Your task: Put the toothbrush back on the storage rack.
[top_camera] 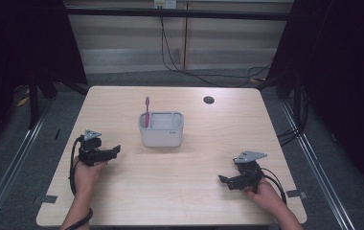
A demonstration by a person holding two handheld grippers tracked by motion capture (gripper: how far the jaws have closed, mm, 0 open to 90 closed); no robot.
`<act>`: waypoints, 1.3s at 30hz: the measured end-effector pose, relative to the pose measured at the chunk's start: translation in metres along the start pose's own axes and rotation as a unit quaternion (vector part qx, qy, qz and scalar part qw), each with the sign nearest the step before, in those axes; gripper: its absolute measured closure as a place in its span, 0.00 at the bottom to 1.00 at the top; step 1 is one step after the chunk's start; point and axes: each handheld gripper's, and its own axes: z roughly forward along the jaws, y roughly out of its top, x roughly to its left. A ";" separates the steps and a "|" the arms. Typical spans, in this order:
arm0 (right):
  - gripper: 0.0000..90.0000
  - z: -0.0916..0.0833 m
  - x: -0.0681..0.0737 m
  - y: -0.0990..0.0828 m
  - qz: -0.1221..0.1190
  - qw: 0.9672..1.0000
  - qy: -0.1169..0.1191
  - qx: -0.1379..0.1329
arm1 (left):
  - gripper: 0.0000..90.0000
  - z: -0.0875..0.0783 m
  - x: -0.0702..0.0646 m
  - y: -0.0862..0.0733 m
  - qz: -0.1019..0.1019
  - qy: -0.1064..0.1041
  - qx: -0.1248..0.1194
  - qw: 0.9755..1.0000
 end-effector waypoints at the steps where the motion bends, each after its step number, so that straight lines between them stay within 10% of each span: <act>1: 0.10 0.000 -0.001 0.000 -0.004 1.000 0.000 -0.002 | 0.19 0.000 0.000 0.000 0.001 0.002 0.001 1.000; 39: 0.10 0.000 -0.001 0.000 -0.004 1.000 0.000 -0.002 | 0.19 0.008 -0.001 -0.012 0.026 0.026 0.025 0.999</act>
